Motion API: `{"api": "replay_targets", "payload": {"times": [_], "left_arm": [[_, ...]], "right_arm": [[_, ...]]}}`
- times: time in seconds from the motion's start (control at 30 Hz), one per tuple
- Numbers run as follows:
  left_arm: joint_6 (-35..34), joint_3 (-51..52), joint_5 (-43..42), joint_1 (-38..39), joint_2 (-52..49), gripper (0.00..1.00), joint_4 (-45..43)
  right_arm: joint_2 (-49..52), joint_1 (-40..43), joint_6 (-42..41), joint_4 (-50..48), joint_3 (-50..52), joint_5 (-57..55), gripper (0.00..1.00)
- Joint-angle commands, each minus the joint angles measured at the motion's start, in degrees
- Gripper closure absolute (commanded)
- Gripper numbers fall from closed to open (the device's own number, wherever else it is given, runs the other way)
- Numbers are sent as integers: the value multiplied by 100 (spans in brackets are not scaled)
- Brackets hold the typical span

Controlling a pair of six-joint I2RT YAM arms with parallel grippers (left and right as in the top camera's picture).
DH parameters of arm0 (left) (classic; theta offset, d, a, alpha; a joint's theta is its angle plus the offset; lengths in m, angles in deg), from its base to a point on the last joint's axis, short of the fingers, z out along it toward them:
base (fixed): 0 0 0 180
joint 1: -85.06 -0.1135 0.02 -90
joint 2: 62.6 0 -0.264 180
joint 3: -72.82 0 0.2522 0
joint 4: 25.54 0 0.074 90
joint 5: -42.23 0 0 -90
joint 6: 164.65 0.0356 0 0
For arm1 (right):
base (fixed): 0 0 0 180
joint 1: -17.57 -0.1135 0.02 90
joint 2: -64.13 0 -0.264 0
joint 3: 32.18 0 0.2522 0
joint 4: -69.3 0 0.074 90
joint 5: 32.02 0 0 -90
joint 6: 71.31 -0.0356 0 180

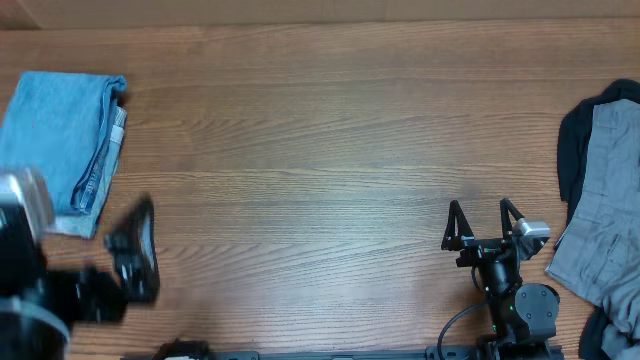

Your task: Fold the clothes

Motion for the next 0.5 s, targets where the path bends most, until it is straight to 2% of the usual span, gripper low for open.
{"api": "replay_targets", "payload": {"times": [0.0,0.1,0.2,0.27,0.47], "left_arm": [[-42,2463,-15,-120,1591,0,-927],[-42,4315,-229,-345,2627,0,-1718],[-81,5709,-376,-470,3283,0,-2538],[-81,6721,-520,-492,3628,0,-3383],[-83,8828,-1078,-490,4218,0,-5766]], "right_arm": [[-50,37,-20,-31,59,-70,0],[-50,37,-20,-31,59,-70,0],[-50,37,-20,-33,59,-70,0],[-50,37,-20,-31,59,-70,0],[-50,37,-20,-31,59,-70,0]]}}
